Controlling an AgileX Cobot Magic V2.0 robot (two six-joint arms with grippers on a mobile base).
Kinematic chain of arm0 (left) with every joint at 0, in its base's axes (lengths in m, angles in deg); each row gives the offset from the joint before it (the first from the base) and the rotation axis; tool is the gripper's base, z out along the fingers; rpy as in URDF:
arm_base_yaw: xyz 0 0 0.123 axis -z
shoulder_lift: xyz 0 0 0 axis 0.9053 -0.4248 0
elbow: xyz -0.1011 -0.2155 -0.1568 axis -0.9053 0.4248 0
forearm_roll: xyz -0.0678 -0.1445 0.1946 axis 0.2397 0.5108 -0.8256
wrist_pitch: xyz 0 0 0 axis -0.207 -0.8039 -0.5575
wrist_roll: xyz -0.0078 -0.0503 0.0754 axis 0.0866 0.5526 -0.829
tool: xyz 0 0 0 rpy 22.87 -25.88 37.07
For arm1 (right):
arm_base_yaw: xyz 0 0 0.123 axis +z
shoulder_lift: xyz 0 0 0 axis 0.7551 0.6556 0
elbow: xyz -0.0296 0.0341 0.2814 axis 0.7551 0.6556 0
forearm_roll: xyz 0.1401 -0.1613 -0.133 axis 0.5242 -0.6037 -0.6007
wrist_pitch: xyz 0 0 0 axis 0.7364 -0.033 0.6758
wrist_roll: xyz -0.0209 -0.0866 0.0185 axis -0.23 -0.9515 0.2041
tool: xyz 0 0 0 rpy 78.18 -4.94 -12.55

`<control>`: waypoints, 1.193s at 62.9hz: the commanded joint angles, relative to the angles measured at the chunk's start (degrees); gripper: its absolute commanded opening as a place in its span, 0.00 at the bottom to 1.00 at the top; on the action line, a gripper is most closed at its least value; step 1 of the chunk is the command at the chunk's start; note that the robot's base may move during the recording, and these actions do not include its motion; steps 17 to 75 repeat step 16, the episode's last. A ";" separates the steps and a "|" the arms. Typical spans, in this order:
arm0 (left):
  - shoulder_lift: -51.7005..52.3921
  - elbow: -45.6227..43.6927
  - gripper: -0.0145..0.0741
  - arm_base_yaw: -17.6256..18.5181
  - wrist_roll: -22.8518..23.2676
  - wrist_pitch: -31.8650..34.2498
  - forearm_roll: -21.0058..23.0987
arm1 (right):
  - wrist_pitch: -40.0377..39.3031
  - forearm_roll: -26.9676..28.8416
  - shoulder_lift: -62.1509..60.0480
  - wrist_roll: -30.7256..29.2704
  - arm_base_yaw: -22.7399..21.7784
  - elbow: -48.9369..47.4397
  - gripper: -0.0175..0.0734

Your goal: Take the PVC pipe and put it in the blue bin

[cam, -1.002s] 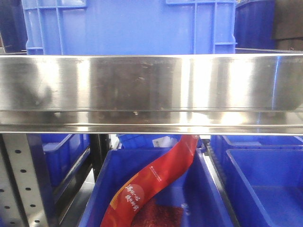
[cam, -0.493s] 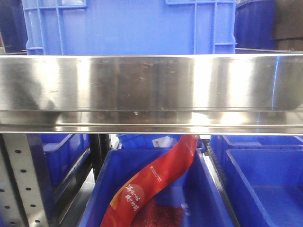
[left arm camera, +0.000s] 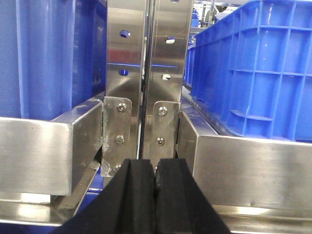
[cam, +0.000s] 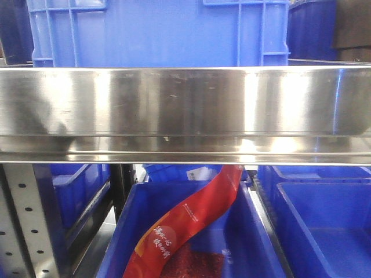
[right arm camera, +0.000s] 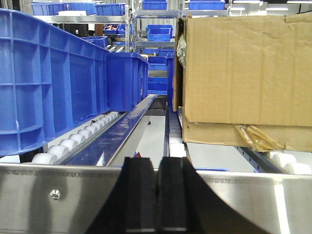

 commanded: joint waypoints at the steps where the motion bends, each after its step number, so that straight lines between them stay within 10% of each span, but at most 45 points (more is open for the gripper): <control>1: 0.34 -0.06 0.04 -0.04 0.19 0.67 0.00 | -0.95 -0.48 -0.18 -0.12 -0.19 -0.04 0.01; 75: 0.34 -0.06 0.04 -0.04 0.19 0.67 0.00 | -0.95 -0.48 -0.18 -0.12 -0.19 -0.04 0.01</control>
